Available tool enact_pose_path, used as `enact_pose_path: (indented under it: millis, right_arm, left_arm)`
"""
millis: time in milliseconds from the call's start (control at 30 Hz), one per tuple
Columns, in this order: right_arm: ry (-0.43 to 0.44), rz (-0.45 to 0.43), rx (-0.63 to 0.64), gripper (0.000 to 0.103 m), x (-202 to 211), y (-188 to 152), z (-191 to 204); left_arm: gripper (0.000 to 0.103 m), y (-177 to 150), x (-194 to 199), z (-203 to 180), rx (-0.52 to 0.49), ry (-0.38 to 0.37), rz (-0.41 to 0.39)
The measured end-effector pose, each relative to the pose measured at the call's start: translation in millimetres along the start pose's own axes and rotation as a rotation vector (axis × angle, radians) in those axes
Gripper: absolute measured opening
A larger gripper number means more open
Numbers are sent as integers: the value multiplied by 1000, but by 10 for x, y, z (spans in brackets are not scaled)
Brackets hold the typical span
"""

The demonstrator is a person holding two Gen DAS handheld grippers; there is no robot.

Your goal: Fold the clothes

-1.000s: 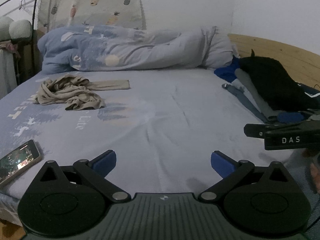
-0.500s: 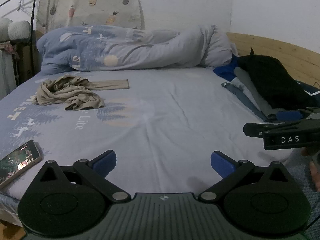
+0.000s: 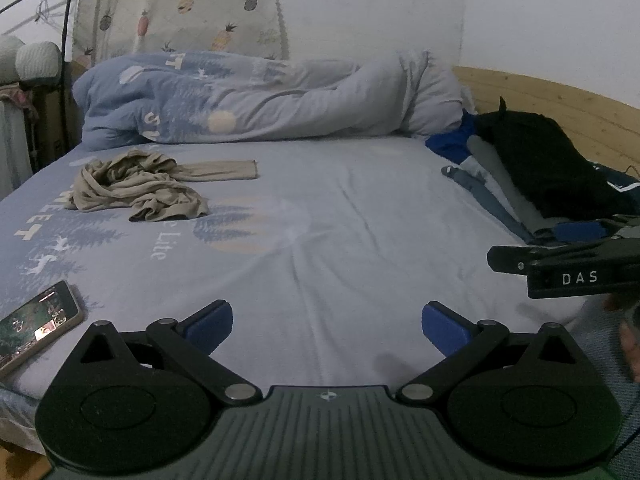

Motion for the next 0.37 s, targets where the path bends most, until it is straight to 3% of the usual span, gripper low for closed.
enact_pose_path:
  millis: [367]
  right_arm:
    - [-4, -2, 0, 103, 23, -2, -35]
  left_arm:
    - [103, -8, 6, 5, 3, -4, -8]
Point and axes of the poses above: each gripper's, at about its wrist camera, not at the fingertips, and x roughly against the way its jaws point, z to its left, y to its top, the point moved 9 cm from there along -x, roughly the way its jaws point
